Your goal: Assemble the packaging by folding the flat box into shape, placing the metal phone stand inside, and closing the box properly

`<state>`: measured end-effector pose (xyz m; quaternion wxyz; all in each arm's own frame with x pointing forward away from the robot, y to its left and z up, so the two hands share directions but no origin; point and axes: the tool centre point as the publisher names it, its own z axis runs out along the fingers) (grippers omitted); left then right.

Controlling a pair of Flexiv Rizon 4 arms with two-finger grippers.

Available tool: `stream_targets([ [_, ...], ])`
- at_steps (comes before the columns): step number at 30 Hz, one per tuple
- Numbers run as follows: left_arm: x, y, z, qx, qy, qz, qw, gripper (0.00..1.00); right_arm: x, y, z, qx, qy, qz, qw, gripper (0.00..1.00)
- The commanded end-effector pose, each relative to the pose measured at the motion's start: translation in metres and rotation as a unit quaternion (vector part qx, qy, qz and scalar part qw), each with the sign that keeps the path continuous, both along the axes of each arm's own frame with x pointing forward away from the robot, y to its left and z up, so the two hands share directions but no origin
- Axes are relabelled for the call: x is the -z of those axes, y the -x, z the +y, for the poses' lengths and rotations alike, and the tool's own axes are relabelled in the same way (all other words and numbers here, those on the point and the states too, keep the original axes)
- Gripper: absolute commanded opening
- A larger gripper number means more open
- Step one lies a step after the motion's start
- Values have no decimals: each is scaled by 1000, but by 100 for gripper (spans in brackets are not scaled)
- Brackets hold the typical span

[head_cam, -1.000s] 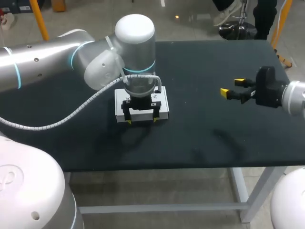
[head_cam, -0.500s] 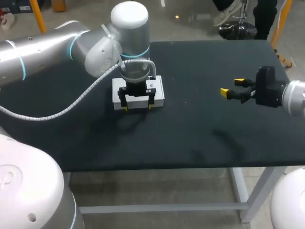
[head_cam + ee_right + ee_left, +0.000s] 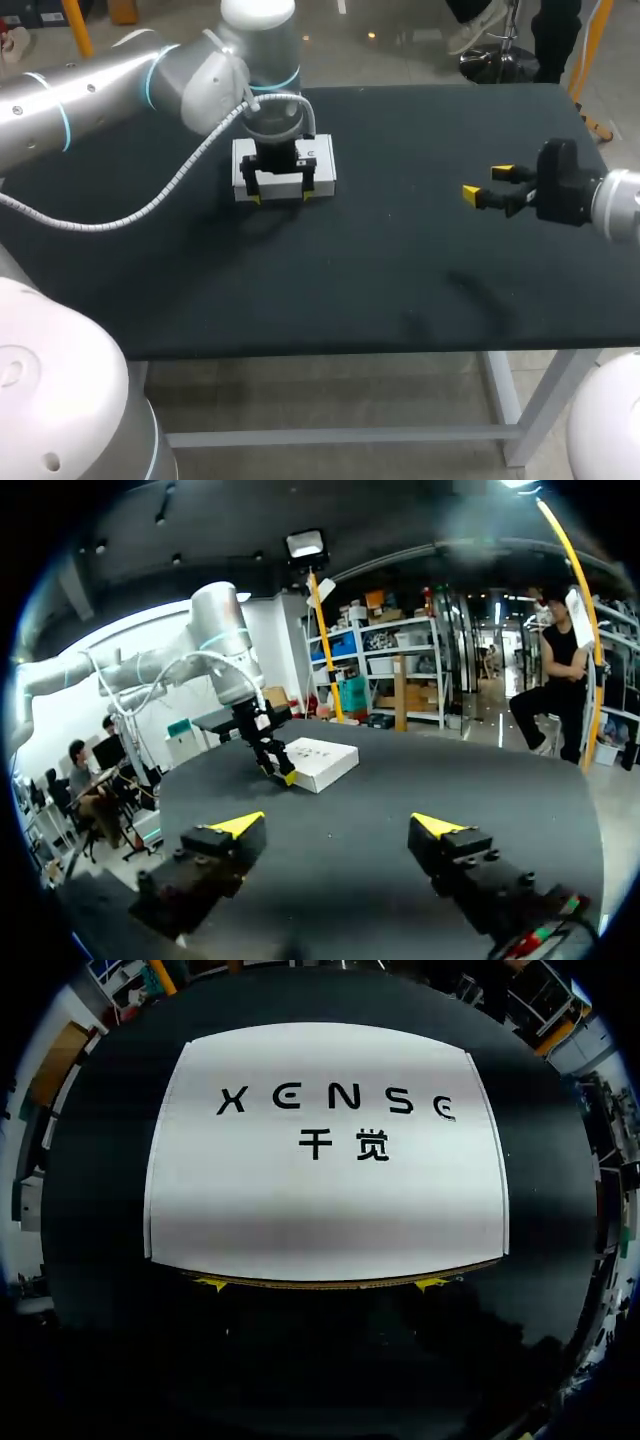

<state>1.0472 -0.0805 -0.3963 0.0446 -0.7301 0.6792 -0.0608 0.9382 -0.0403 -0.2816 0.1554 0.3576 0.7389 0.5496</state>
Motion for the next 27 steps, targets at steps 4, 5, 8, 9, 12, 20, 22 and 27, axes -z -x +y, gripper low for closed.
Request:
stream_targets([
  [4,0,-37,5,2,0,25,1000,100,1,0,-1,-1,-2,-2,1000,100],
  [5,-1,-42,6,3,0,25,1000,100,1,0,-1,-1,-2,-2,1000,100],
  [8,-1,-56,7,6,0,27,1000,100,1,0,-1,-1,-2,-2,1000,100],
  [9,-1,-62,7,7,0,28,1000,100,1,0,-1,-1,-2,-2,1000,100],
  [12,0,-75,8,9,-1,31,999,100,1,0,-1,-1,-2,-2,1000,100],
  [20,2,-107,11,7,-4,35,999,100,1,0,-1,-1,-2,-2,1000,100],
  [22,2,-113,12,7,-1,37,999,100,1,0,-1,-1,-2,-2,1000,100],
  [27,-3,-117,14,4,-1,33,999,100,1,0,-1,-1,-2,-2,1000,100],
])
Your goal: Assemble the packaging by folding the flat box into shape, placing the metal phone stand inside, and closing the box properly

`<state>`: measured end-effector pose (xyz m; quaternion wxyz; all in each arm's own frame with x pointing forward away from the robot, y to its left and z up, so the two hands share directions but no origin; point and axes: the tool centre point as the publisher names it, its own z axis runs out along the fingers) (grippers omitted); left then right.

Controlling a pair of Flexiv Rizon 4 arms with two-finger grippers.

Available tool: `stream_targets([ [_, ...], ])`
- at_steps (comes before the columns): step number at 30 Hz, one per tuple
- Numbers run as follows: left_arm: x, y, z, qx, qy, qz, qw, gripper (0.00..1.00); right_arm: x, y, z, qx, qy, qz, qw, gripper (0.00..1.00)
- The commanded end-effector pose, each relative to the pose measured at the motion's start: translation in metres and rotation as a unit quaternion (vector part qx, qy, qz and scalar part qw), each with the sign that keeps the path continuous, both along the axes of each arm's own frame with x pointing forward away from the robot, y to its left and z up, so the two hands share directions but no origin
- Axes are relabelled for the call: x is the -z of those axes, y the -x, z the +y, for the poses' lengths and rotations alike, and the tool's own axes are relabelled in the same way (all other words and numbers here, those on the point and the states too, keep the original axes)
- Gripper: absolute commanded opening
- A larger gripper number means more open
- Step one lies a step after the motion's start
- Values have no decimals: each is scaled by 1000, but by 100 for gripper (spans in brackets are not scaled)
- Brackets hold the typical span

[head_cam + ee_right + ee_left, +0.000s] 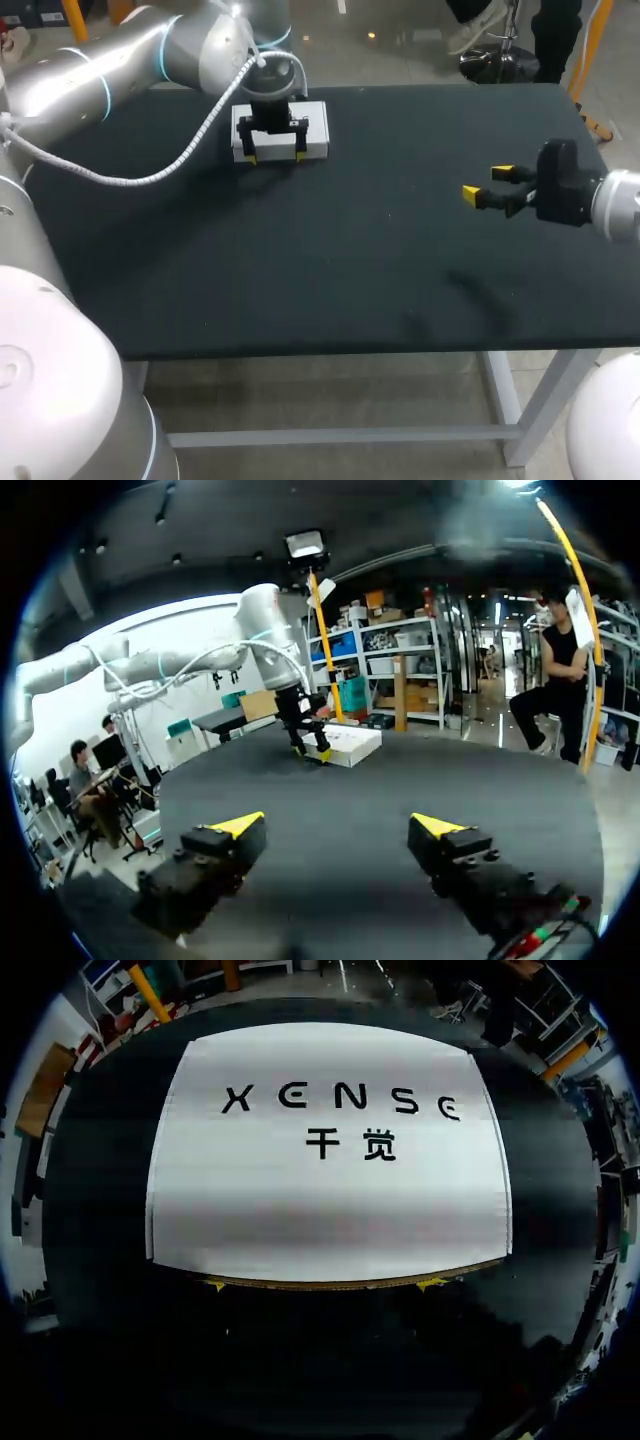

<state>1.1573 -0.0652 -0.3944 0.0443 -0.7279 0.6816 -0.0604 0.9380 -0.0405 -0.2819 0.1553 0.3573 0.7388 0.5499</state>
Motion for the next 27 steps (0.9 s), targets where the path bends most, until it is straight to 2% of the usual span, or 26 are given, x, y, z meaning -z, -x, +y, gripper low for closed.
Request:
stream_targets([
  [1,-3,-6,0,0,-1,31,1000,100,1,0,-1,-1,-2,-2,1000,100],
  [5,-11,9,4,4,6,20,1000,100,1,0,-1,-1,-2,-2,1000,100],
  [9,-20,36,9,26,27,-4,999,100,1,0,-1,-1,-2,-2,1000,100],
  [14,-33,80,12,85,46,-69,993,100,1,0,-1,-1,-2,-2,1000,100],
  [15,-34,89,12,81,45,-73,993,100,1,0,-1,-1,-2,-2,1000,100],
  [22,-55,150,15,149,65,-165,973,100,1,0,-1,-1,-2,-2,1000,100],
  [27,-66,178,20,184,93,-214,955,100,1,0,-1,-1,-2,-2,1000,100],
])
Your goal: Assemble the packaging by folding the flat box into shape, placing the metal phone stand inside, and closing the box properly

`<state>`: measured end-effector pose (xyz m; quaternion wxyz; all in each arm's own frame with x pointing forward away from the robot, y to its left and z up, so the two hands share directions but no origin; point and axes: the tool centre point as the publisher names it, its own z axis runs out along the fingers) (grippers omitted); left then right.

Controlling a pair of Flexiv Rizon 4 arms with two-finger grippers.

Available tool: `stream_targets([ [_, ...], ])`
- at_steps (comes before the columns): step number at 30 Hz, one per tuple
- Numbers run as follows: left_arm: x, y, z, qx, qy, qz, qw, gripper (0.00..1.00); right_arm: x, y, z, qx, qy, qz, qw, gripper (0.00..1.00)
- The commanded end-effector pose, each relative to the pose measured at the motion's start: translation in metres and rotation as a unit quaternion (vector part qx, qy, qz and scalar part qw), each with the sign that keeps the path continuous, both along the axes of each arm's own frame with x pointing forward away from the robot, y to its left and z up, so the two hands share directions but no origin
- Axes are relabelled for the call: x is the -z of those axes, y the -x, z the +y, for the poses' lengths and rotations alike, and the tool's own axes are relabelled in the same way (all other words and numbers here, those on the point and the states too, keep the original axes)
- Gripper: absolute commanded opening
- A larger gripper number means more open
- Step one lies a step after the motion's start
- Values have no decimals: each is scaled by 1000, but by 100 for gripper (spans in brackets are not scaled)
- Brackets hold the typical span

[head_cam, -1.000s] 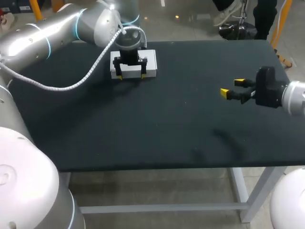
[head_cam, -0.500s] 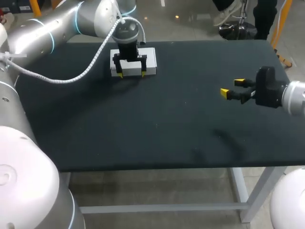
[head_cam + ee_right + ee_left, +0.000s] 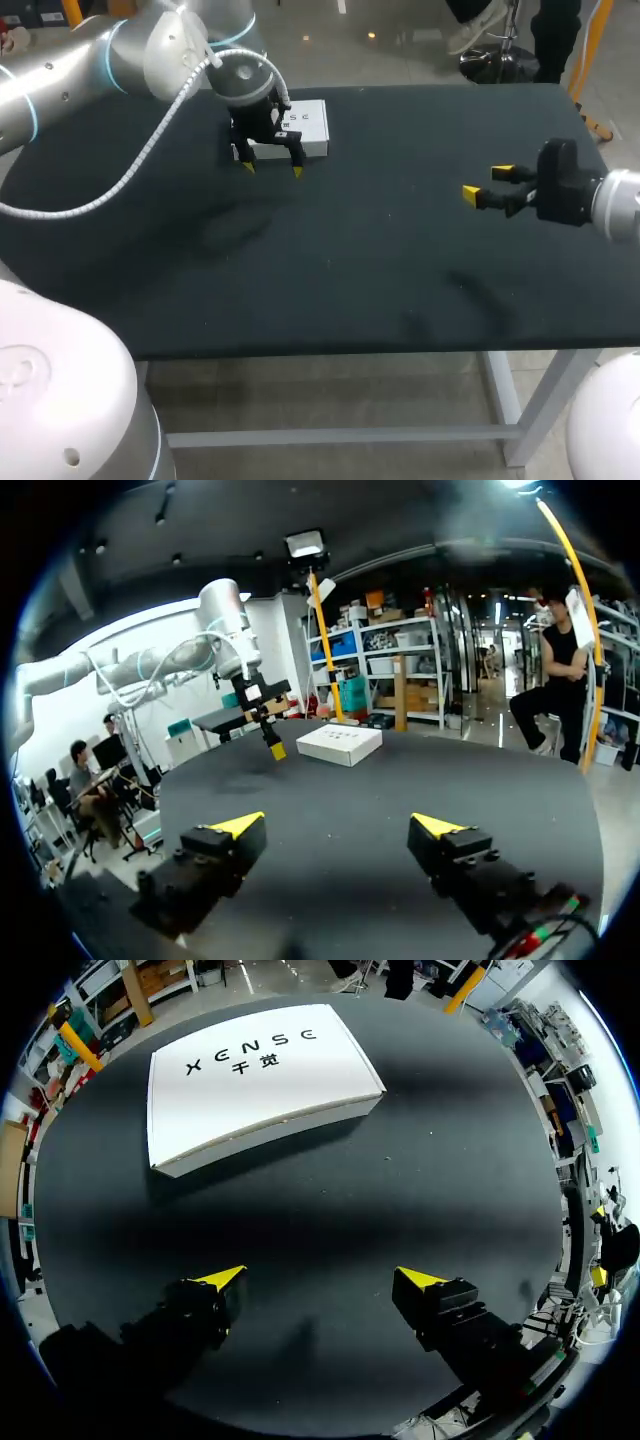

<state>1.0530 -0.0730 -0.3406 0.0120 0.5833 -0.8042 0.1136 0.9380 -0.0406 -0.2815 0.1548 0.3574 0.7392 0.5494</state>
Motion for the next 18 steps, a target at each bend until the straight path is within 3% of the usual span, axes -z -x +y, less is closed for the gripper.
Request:
stream_targets([
  [1,-13,76,28,-18,78,-203,976,100,1,0,0,0,-2,-3,1000,100],
  [12,-16,97,48,18,176,-264,948,100,1,0,0,0,-2,-3,1000,100],
  [18,-23,103,46,44,190,-297,935,100,1,0,0,0,-2,-3,1000,100],
])
